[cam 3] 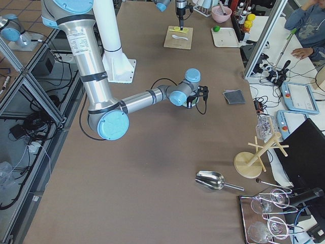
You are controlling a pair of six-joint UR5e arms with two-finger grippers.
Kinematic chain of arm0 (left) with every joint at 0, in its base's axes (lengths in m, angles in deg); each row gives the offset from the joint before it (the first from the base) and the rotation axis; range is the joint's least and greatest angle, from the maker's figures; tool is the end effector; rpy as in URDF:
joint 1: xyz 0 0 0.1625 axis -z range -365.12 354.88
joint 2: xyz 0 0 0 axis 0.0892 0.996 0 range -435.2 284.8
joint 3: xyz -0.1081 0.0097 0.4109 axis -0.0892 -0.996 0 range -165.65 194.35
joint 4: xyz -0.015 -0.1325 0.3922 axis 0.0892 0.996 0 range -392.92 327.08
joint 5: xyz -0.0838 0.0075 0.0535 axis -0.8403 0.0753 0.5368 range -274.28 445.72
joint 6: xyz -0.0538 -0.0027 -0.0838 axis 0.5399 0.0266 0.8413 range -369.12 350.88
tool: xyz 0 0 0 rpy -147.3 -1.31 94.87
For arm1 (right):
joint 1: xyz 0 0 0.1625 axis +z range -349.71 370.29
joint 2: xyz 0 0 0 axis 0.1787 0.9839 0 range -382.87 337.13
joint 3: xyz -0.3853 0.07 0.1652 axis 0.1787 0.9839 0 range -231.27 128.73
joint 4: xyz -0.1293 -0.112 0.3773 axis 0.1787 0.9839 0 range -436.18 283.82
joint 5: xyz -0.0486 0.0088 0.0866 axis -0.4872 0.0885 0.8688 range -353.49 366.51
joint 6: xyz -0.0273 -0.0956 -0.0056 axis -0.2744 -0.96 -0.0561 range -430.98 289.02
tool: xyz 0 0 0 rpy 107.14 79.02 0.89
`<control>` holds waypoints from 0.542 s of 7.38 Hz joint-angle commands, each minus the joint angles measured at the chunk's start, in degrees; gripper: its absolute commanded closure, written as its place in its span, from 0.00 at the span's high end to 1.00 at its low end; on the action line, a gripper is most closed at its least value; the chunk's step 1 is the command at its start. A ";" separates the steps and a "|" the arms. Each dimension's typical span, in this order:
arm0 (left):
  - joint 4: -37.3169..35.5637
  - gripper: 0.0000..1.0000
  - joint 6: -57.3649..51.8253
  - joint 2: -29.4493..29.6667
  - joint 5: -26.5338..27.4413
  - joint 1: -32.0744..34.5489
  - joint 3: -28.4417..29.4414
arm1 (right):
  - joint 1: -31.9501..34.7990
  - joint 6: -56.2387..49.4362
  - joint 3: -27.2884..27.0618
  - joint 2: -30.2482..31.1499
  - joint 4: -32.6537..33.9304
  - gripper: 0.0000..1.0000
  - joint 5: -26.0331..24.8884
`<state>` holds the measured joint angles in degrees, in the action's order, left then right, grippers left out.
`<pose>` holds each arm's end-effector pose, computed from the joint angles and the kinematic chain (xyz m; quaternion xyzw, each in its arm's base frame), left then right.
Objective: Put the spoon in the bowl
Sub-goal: 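Reach the left gripper to the white spoon while the right reaches the bowl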
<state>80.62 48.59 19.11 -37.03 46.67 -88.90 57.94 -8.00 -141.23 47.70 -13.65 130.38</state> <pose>0.2692 -0.4704 0.4656 0.0295 0.4269 -0.0546 0.9022 -0.3736 -0.5252 0.4169 0.0182 -0.4645 0.0432 0.8843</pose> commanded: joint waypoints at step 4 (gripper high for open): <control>2.30 0.78 -0.68 3.68 6.90 -5.12 5.42 | -12.83 20.85 -2.76 -9.12 0.49 0.00 -8.99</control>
<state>82.32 48.04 22.61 -31.19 42.21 -84.23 47.06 9.91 -143.72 40.08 -13.18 122.60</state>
